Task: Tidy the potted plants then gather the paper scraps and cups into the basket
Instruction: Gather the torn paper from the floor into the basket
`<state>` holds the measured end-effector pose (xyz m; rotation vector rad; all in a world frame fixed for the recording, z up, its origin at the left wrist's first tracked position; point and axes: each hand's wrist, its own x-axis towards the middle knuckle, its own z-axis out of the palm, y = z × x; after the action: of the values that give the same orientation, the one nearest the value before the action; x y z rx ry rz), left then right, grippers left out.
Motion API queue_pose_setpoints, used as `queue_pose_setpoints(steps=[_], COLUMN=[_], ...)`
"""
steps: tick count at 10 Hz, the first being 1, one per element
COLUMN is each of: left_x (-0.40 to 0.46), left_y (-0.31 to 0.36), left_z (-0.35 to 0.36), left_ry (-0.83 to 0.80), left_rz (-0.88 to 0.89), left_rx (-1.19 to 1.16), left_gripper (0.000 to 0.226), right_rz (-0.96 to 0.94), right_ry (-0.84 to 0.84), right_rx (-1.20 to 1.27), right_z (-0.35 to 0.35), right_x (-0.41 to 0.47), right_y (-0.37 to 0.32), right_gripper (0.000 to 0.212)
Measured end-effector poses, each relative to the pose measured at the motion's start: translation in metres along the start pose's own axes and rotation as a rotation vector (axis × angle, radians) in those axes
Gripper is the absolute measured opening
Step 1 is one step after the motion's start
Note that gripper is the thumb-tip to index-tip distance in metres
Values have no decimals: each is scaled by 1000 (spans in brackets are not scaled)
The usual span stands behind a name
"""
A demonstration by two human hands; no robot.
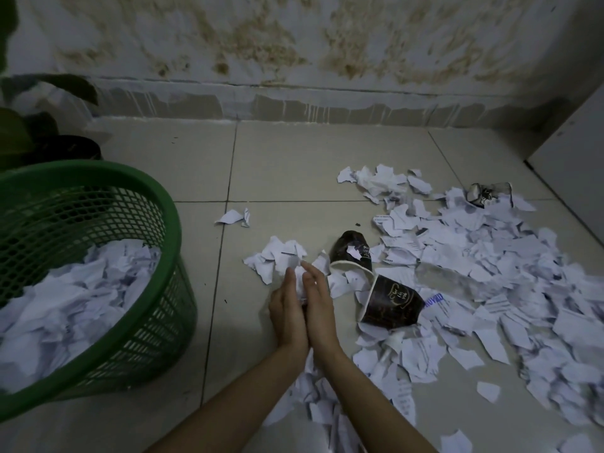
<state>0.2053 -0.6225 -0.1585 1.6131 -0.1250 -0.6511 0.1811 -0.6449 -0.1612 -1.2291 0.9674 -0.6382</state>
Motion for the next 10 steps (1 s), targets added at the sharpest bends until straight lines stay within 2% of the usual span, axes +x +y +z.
queue_pose_setpoints(steps=[1, 2, 3, 4, 6, 7, 8, 10], left_x=[-4, -6, -13, -22, -27, -30, -33, -31], left_y=[23, 31, 45, 67, 105, 117, 129, 159], left_z=[7, 10, 16, 20, 17, 17, 17, 10], left_ry=[-46, -50, 75, 125, 21, -21, -40, 12], left_rz=[37, 49, 101, 113, 124, 94, 137, 192], left_rx=[-125, -142, -134, -205, -347, -354, -343, -348], left_gripper=[25, 26, 21, 15, 25, 34, 33, 36], right_rz=[-79, -125, -158, -172, -333, -379, -402, -411], right_ry=[-25, -1, -30, 3, 52, 93, 137, 96], right_rx=[-11, 1, 23, 74, 18, -7, 7, 80], right_z=[-4, -8, -10, -11, -5, 0, 3, 15], right_x=[-2, -4, -5, -8, -13, -14, -17, -24], right_y=[-19, -31, -42, -62, -99, -114, -127, -159], right_gripper=[16, 15, 14, 20, 28, 32, 37, 39])
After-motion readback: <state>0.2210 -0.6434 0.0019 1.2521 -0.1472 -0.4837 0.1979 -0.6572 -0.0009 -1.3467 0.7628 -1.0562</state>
